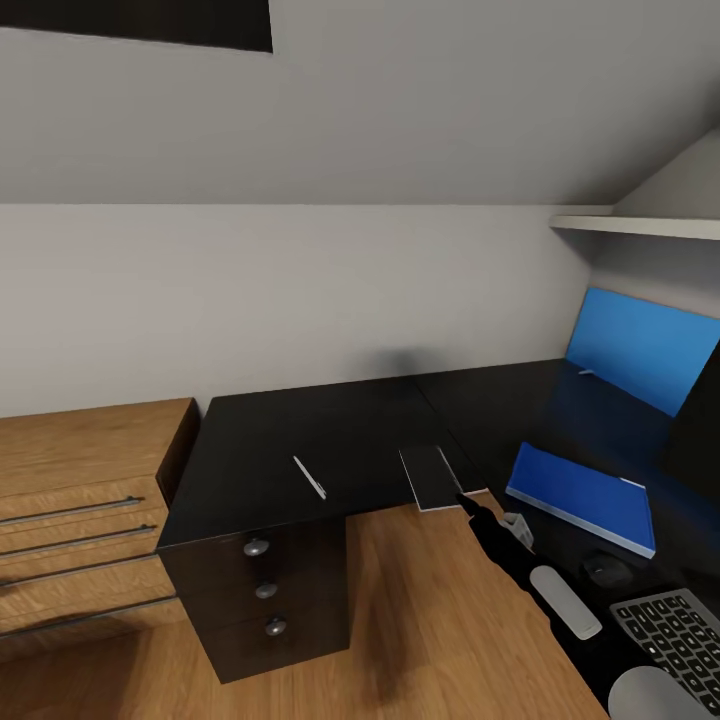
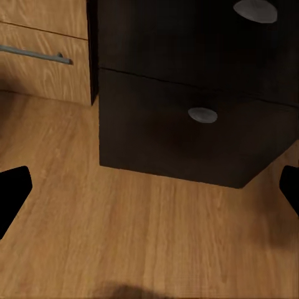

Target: In the bedroom, organize the workspace by keeping the computer under the desk, ensuring the monitor is on the desk, placing the keyboard on the desk next to the monitor, placing the mouse on the desk next to the keyboard, moving the folder from the swivel chair onto the desk next to the mouse, stacking the notebook on top of the folder with the pen on top of the notebook, and positioning the swivel chair next to the desk.

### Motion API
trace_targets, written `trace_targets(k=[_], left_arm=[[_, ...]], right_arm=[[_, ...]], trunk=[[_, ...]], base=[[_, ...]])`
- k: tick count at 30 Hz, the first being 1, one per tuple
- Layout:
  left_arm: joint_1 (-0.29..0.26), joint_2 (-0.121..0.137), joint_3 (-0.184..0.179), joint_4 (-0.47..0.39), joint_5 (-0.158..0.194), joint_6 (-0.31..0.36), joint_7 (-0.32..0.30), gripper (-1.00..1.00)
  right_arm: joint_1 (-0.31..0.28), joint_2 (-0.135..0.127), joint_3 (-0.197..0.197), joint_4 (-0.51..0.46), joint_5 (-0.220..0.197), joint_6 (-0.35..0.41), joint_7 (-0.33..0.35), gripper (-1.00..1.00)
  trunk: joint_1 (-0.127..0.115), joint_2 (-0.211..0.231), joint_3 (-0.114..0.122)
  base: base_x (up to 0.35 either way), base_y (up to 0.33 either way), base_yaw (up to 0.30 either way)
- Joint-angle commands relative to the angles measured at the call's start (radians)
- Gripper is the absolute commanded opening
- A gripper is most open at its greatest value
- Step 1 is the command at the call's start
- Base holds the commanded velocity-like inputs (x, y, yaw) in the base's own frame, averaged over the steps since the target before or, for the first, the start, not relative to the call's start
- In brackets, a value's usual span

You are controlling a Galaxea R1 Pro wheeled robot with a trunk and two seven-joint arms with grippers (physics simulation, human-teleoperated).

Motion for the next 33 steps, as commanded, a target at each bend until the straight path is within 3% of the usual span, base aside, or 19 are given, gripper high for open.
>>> trace_targets(k=[1,6,24,33], left_arm=[[0.000,0.005,-0.002,-0.018,0.011,-0.001,0.004,1.00],[0.000,0.026,-0.001,-0.099,0.011,0.000,0.073,1.00],[0.000,0.031,0.004,-0.105,0.022,-0.002,0.101,1.00],[0.000,0.031,0.008,-0.089,0.023,-0.002,0.103,1.00]], right_arm=[[-0.001,-0.001,0.003,0.000,-0.009,0.001,0.002,1.00],[-0.001,0.000,0.004,0.001,-0.009,0.000,0.002,1.00],[-0.001,-0.002,-0.004,0.006,-0.024,0.016,-0.001,1.00],[-0.001,-0.002,-0.005,0.029,-0.156,0.030,-0.003,1.00]], trunk=[[0.000,-0.001,-0.001],[0.000,-0.001,-0.001],[0.000,-0.001,-0.001],[0.000,-0.001,-0.001]], base=[[0.000,0.000,0.000],[0.000,0.000,0.000],[0.028,0.000,0.000],[0.004,0.000,0.000]])
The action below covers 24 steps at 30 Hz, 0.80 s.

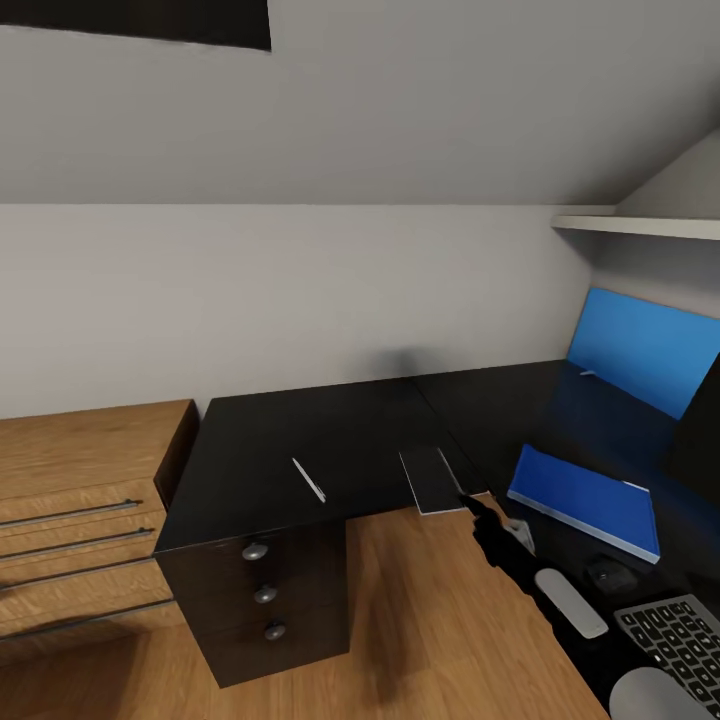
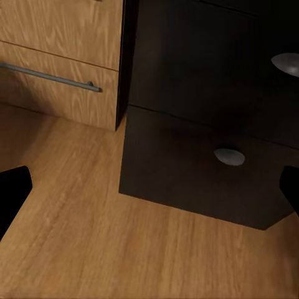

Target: In the bedroom, organize the workspace by keeping the computer under the desk, ensuring the monitor is on the desk, placing the keyboard on the desk next to the monitor, placing the mouse on the desk next to the keyboard, moving the folder from the swivel chair onto the desk next to the mouse, stacking the notebook on top of the folder with the pen on top of the notebook, and positioning the swivel chair next to the desk.

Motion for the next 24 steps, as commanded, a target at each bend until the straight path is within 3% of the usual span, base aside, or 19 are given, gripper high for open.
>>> trace_targets(k=[1,8,20,24], left_arm=[[-0.001,0.001,-0.007,0.000,0.011,-0.003,-0.001,1.00],[-0.001,0.001,-0.008,0.001,0.011,-0.002,-0.002,1.00],[-0.001,-0.004,-0.008,0.001,0.012,0.005,-0.002,1.00],[-0.001,-0.004,-0.006,0.001,0.013,0.007,0.000,1.00]], right_arm=[[-0.001,-0.001,0.004,0.004,-0.027,0.001,0.002,1.00],[0.000,-0.001,0.003,0.025,-0.062,0.000,0.003,1.00],[-0.001,-0.001,0.005,0.026,-0.064,-0.002,0.004,1.00],[-0.001,0.000,0.008,0.026,-0.064,-0.005,0.004,1.00]], trunk=[[0.000,0.000,-0.001],[0.000,0.000,-0.001],[0.000,0.000,-0.001],[0.015,-0.028,-0.013]], base=[[0.074,0.000,0.000],[0.159,0.000,0.000],[0.018,0.000,0.000],[0.000,0.000,0.000]])
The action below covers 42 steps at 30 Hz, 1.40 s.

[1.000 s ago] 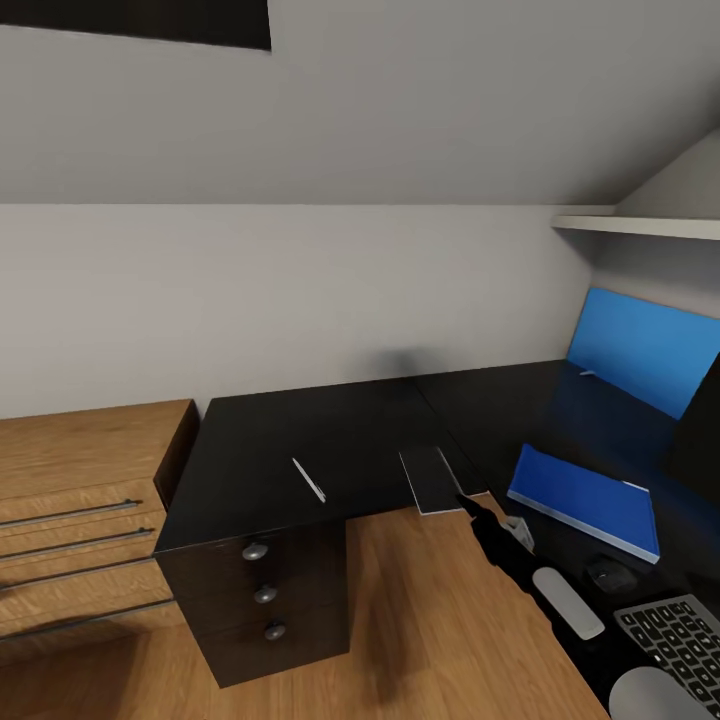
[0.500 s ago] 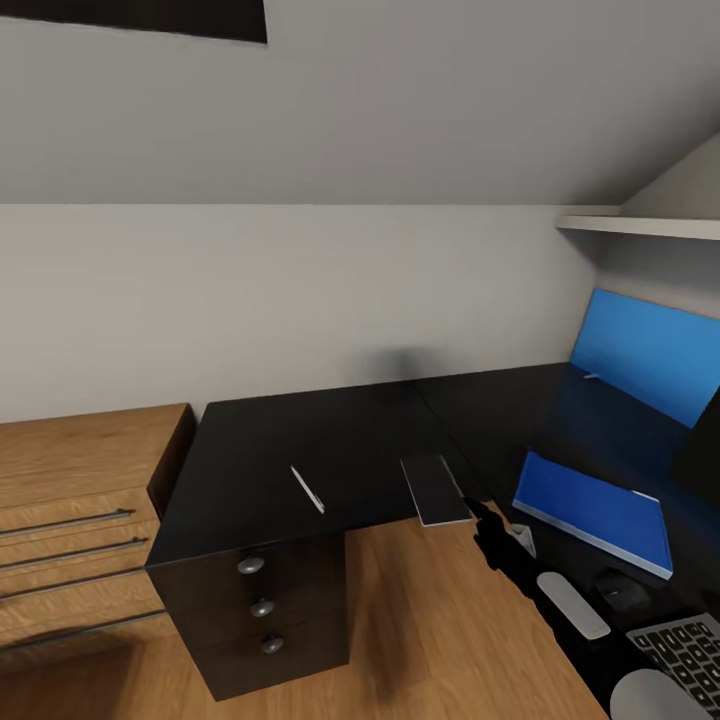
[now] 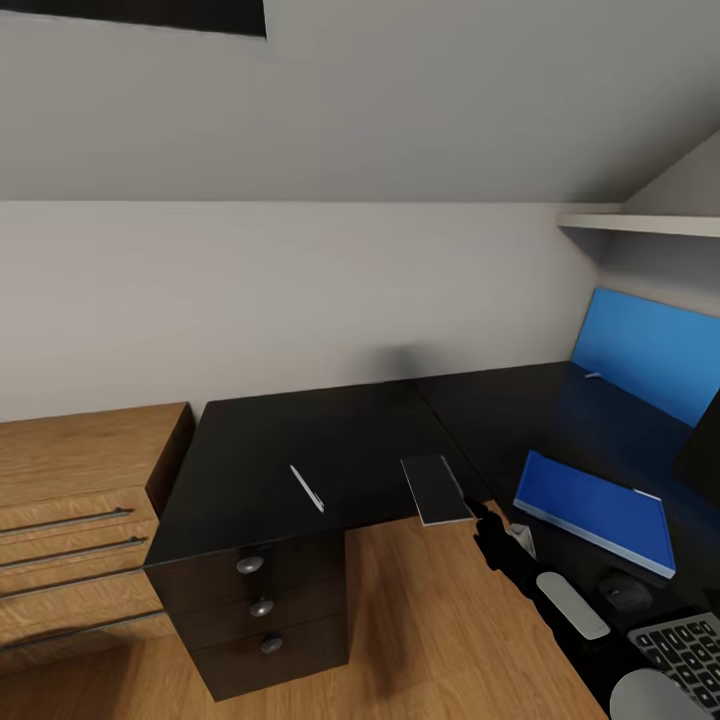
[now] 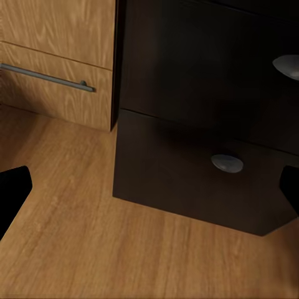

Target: In the bedroom, organize the workspace by keeping the computer under the desk, ensuring the monitor is on the desk, placing the keyboard on the desk next to the monitor, placing the mouse on the desk next to the keyboard, moving the folder from the swivel chair onto the desk next to the mouse, stacking the notebook on top of the folder with the pen on top of the notebook, and positioning the swivel chair next to the desk.

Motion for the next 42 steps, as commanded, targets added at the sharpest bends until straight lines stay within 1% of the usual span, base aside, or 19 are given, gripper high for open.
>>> trace_targets(k=[1,4,17,26,42], left_arm=[[-0.001,0.001,-0.008,0.000,0.011,-0.003,-0.001,1.00],[-0.001,0.001,-0.007,0.000,0.011,-0.003,0.004,1.00],[-0.001,0.002,-0.013,0.000,0.006,-0.004,0.007,1.00],[-0.001,0.005,-0.012,0.000,0.006,-0.004,0.008,1.00],[-0.001,0.005,-0.011,0.000,0.007,-0.004,0.008,1.00]], right_arm=[[-0.001,-0.001,0.004,0.000,-0.009,0.000,0.003,1.00],[-0.001,-0.001,0.005,0.001,-0.008,-0.001,0.003,1.00],[-0.001,0.000,0.008,0.002,-0.007,-0.003,0.002,1.00],[-0.001,0.015,0.008,0.003,-0.004,-0.005,0.001,1.00],[-0.001,0.018,0.002,0.003,-0.003,-0.005,0.001,1.00]], trunk=[[0.004,-0.008,-0.004],[0.015,-0.029,-0.014],[0.015,-0.029,-0.014],[0.015,-0.029,-0.014],[0.015,-0.029,-0.014]], base=[[0.000,0.000,0.000],[0.000,0.000,0.000],[0.000,0.000,0.000],[0.000,0.122,0.000],[0.000,0.021,0.000]])
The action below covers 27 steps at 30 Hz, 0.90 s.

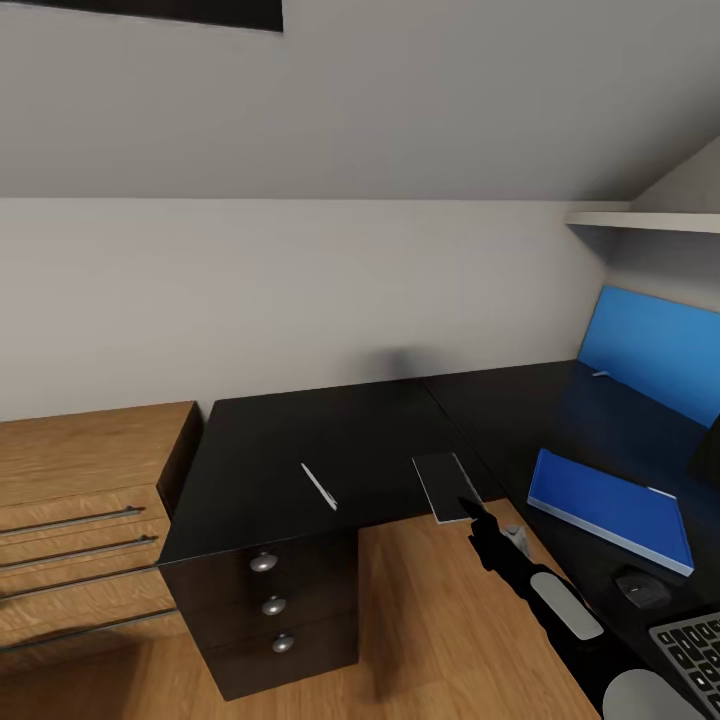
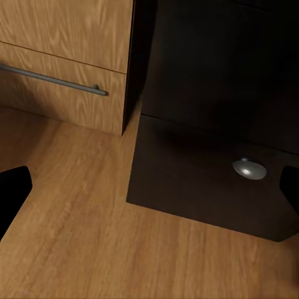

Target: In the bedroom, organize the workspace by keeping the computer under the desk, ensuring the monitor is on the desk, placing the keyboard on the desk next to the monitor, placing the mouse on the desk next to the keyboard, moving the folder from the swivel chair onto the desk next to the mouse, stacking the notebook on top of the folder with the pen on top of the notebook, and positioning the swivel chair next to the desk.

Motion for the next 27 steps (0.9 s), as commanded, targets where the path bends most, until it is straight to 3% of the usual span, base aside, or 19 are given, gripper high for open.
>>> trace_targets(k=[1,27], left_arm=[[-0.001,0.001,-0.008,0.000,0.010,-0.003,0.000,1.00],[-0.001,0.001,-0.010,0.004,0.010,-0.003,-0.003,1.00]], right_arm=[[-0.001,-0.001,0.004,0.000,-0.009,0.000,0.002,1.00],[-0.001,-0.002,0.002,0.000,-0.008,-0.004,0.001,1.00]], trunk=[[0.000,0.000,-0.001],[0.000,0.000,-0.001]], base=[[0.000,0.000,0.000],[0.047,0.000,0.000]])
